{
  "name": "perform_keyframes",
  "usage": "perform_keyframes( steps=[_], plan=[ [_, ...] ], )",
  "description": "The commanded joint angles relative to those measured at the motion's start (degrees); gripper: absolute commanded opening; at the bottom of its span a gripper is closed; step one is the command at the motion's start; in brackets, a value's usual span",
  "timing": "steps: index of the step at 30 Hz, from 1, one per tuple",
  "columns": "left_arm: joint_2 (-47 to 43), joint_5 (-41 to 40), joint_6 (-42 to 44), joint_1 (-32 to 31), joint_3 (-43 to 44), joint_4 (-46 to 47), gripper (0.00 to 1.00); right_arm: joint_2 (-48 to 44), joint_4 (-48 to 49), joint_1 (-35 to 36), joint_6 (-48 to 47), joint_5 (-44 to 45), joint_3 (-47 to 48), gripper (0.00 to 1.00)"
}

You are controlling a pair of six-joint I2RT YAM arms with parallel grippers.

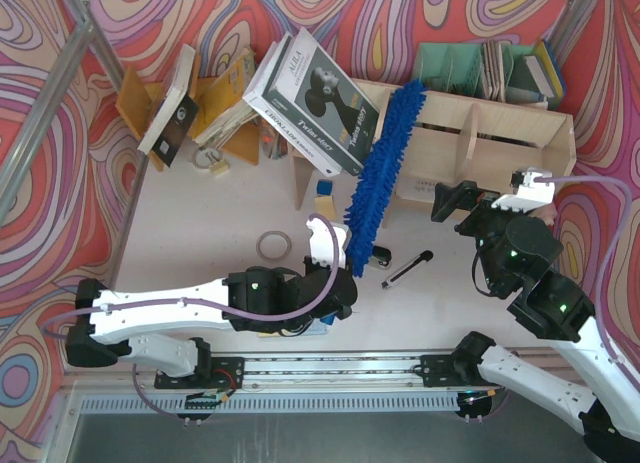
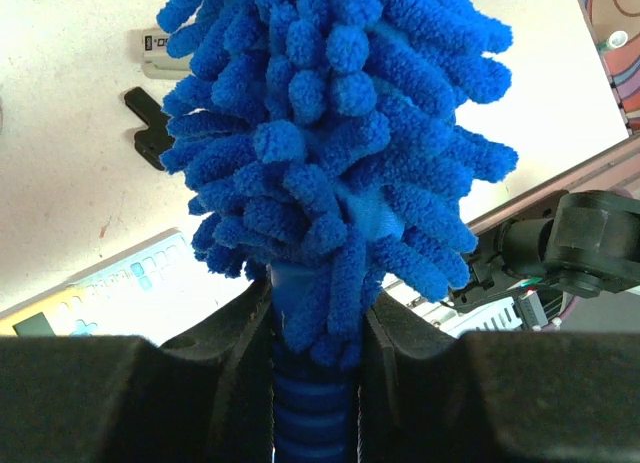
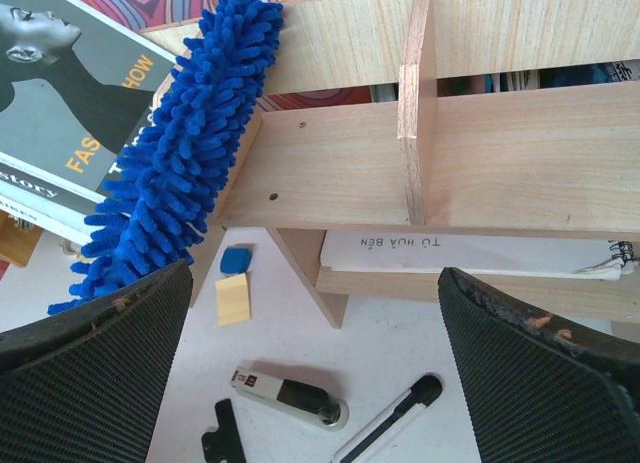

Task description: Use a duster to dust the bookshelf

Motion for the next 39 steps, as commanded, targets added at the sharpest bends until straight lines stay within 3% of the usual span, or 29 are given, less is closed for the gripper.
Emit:
perform_keyframes(
  steps=[1, 7, 16, 39],
  plan=[
    [0.42, -2.27, 0.81, -0.22, 0.53, 2.99, 0.00, -0.61, 1.33, 0.07, -0.64, 0.87, -0.67, 0.99],
    [1.55, -0.80, -0.54, -0.14, 0.08, 0.34, 0.00, -0.61, 1.37, 0.08, -0.64, 0.65, -0.85, 0.99],
    [-0.17, 2.87, -0.74, 0.97, -4.48, 3.92, 0.00, -0.92, 1.17, 0.12, -0.01, 0.49, -0.98, 0.99],
    [2.55, 2.70, 1.12, 1.10, 0.77, 2.17, 0.00, -2.31, 0.20, 0.07, 1.06, 0.79, -1.52, 0.99]
  ],
)
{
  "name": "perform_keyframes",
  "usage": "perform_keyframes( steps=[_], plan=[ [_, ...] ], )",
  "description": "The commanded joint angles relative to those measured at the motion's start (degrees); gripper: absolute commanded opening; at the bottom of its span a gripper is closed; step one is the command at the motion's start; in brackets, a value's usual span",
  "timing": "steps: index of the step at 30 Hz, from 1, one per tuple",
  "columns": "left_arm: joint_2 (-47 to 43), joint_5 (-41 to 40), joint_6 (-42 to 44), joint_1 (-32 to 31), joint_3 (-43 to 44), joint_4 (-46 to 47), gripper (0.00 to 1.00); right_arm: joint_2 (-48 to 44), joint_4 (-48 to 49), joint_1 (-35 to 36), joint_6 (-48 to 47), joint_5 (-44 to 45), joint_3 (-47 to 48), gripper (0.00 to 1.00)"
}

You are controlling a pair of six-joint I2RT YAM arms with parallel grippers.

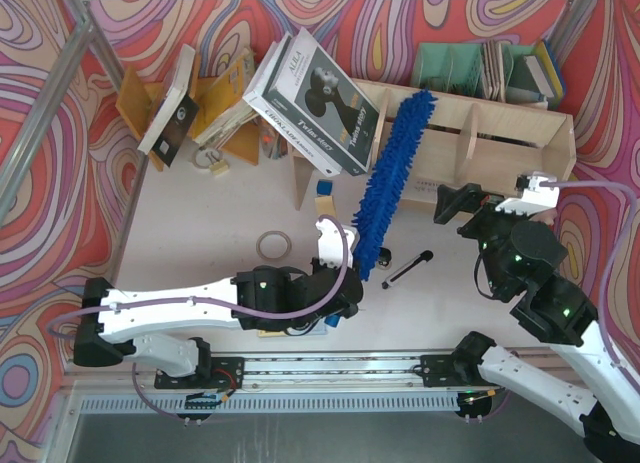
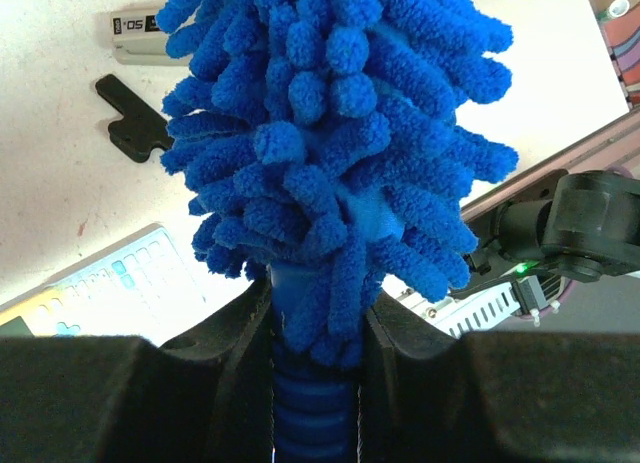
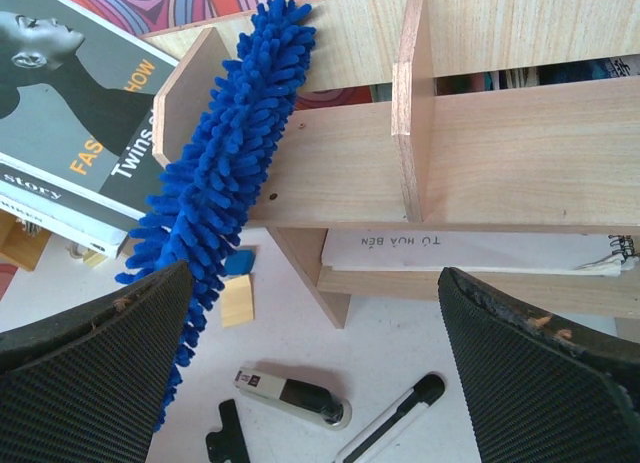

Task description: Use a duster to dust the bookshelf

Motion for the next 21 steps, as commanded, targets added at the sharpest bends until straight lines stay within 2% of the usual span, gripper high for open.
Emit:
perform_keyframes(
  steps=[1, 6, 21],
  plan=[
    [1.14, -0.77, 0.03, 0.29, 0.95, 0.28, 0.00, -0.98, 0.54, 0.07, 0.38, 0.95, -1.00, 0.99],
    [2.57, 0.59, 1.07, 0.56, 2.03, -1.04, 0.00, -0.23, 0.28, 0.08, 0.51, 1.04, -0.83, 0.99],
    [12.18, 7.41, 8.23, 0.62, 12.69, -3.97, 0.00, -1.56, 0.27, 0.07, -0.51, 1.76, -1.26, 0.99]
  ],
)
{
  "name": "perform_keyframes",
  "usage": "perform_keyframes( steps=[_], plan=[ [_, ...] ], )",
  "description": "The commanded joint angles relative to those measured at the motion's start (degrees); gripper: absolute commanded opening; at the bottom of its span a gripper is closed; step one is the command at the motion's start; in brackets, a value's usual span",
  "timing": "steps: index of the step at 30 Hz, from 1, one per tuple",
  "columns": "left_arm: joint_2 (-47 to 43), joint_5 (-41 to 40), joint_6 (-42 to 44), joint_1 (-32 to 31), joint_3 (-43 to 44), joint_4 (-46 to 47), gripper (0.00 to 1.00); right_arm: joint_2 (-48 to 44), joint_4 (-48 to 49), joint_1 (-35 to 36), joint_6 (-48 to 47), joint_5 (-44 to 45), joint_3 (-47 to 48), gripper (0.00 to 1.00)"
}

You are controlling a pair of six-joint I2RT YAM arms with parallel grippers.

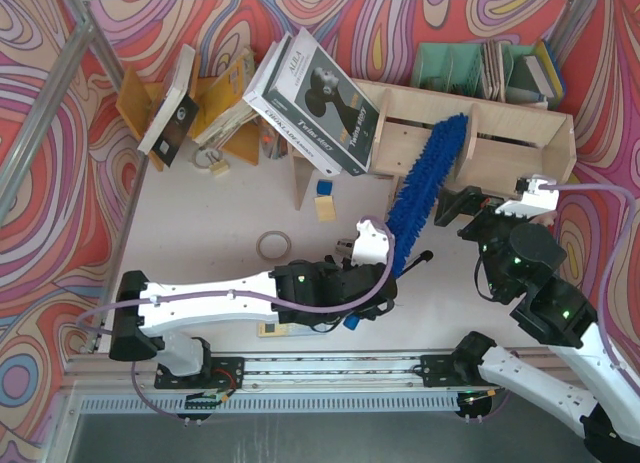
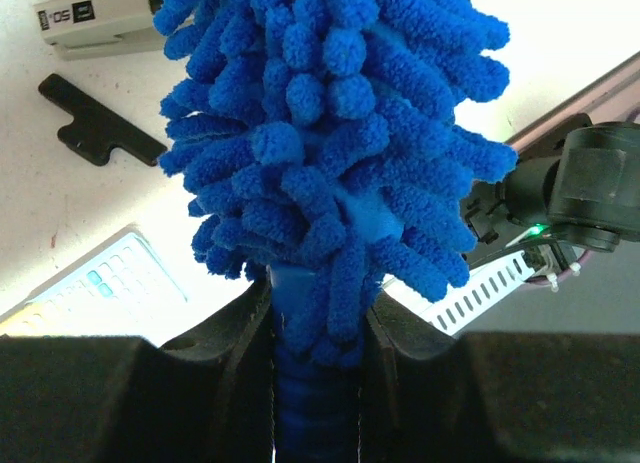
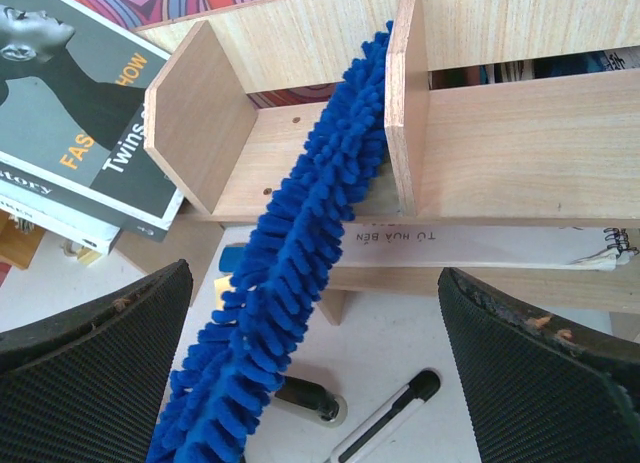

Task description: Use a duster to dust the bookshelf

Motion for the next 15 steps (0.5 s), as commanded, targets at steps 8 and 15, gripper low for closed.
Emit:
perform_keyframes(
  steps=[8, 15],
  plan=[
    [0.36, -0.07, 4.41, 0.31, 3.82, -0.38, 0.00, -0.50, 0.60, 0.07, -1.01, 1.80, 0.09, 0.99],
    [-7.11, -6.52, 1.27, 0.37, -4.00, 4.18, 0.00, 0.02, 1.20, 0.07, -0.87, 1.46, 0.01, 0.99]
  ],
)
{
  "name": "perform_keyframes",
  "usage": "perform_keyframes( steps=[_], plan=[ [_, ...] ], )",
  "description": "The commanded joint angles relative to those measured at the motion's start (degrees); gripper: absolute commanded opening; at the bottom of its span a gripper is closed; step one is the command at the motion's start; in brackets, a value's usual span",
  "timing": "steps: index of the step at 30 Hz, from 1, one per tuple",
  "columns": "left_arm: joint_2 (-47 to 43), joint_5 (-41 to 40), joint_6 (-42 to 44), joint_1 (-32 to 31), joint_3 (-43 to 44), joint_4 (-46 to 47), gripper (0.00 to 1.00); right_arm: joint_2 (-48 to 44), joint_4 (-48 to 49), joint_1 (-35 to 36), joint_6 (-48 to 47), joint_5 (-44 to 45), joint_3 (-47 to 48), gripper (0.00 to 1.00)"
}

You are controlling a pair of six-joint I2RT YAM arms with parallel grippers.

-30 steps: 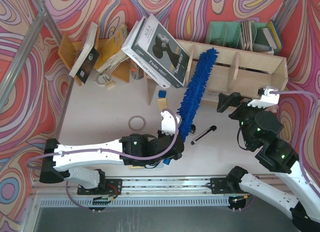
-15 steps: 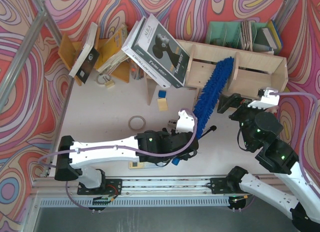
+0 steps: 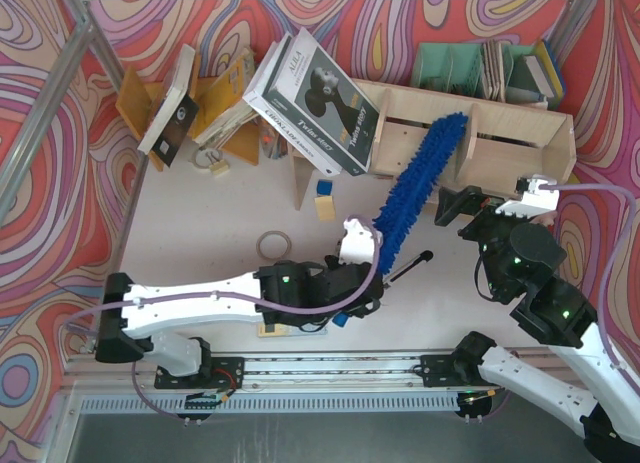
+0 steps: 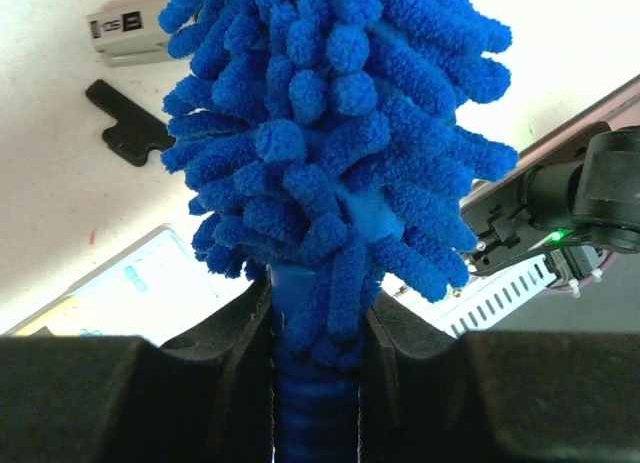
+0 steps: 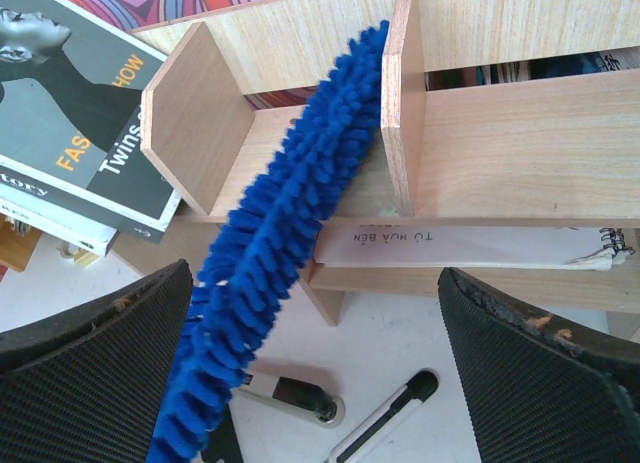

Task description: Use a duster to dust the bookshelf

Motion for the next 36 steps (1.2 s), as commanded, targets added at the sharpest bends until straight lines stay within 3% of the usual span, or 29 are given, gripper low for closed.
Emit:
perform_keyframes(
  steps=[1, 10, 18, 36],
  plan=[
    [-5.58, -5.54, -0.63, 0.15, -3.34, 4.61, 0.00, 0.26, 1.19, 0.07, -0.64, 1.04, 0.18, 0.99],
    [-5.06, -3.78, 2.87, 0.15, -3.50, 9.08, 0.00, -0.28, 1.71, 0.07, -0.37, 2.18, 1.04, 0.99],
    [-0.97, -1.32, 4.38, 0.16, 0.02, 5.83, 0.00, -1.30, 1.46, 0.07, 0.51, 3.93, 0.85, 0.99],
    [-2.27, 0.47, 0.77, -0.02, -5.03, 0.50, 0.00, 0.39, 1.77, 0.12, 1.24, 3.50, 0.24, 0.99]
  ],
)
